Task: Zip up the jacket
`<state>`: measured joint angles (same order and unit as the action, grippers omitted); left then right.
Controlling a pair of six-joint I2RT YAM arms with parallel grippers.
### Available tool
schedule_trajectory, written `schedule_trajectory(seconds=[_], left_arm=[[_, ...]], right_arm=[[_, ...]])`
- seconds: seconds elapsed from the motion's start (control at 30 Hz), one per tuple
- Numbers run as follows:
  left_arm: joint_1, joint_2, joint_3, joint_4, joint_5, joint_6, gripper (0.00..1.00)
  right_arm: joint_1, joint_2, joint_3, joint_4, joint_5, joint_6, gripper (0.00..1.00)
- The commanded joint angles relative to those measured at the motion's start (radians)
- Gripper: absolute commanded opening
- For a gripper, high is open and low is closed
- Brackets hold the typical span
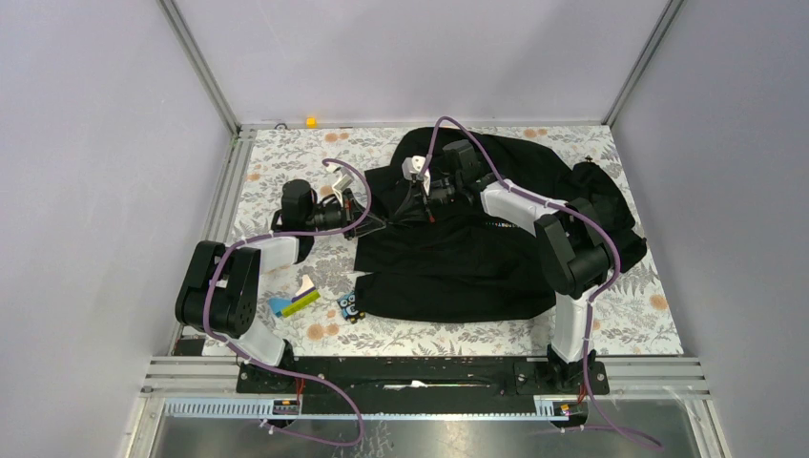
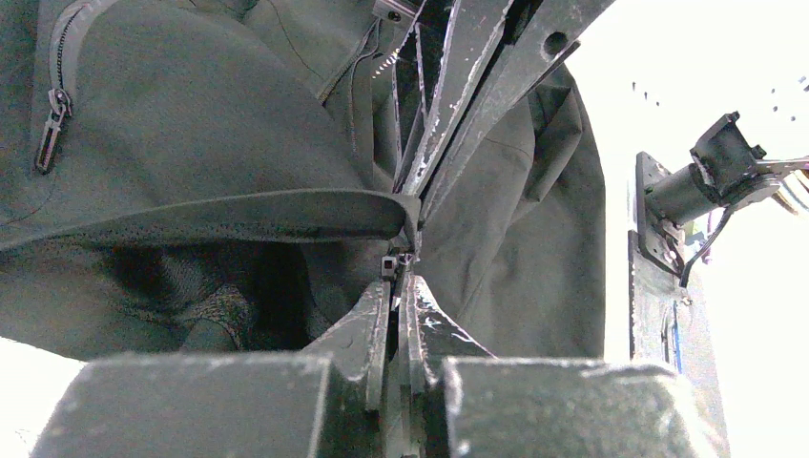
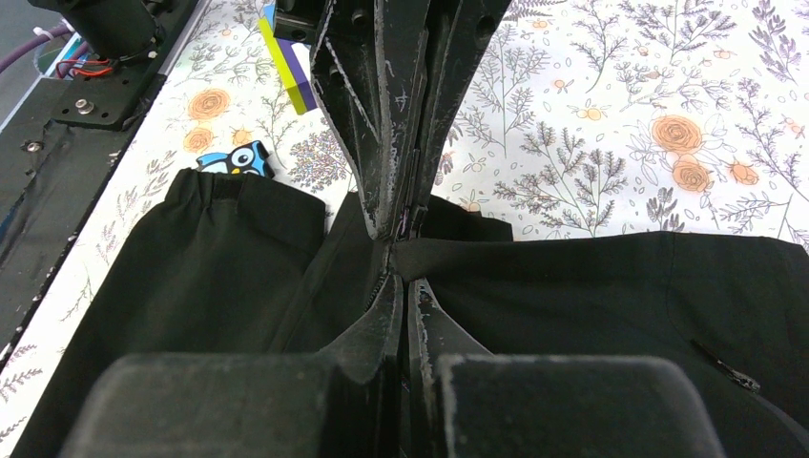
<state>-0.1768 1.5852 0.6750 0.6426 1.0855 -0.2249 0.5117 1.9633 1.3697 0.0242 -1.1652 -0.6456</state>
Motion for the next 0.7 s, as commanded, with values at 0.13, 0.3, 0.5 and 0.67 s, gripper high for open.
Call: schedule_trajectory(seconds=[0.13,0.3,0.5,0.67], left_arm=[[0.005,-0.001,0.046,0.005,0.021,0.042,0.00],[0.005,-0.008,0.046,-0.001,0.022,0.049,0.00],[0.005,-0.012,0.046,-0.001,0.027,0.050,0.00],[0.005,-0.013,0.046,-0.001,0.026,0.050,0.00]], right_arm=[[0.013,-0.011,0.002,0.102,0.017,0.057,0.00],[0.011,-0.017,-0.015,0.140,0.031,0.079,0.00],[0.010,-0.014,-0.016,0.141,0.041,0.079,0.00],[-0.005,-0.018,-0.025,0.141,0.041,0.074,0.00]])
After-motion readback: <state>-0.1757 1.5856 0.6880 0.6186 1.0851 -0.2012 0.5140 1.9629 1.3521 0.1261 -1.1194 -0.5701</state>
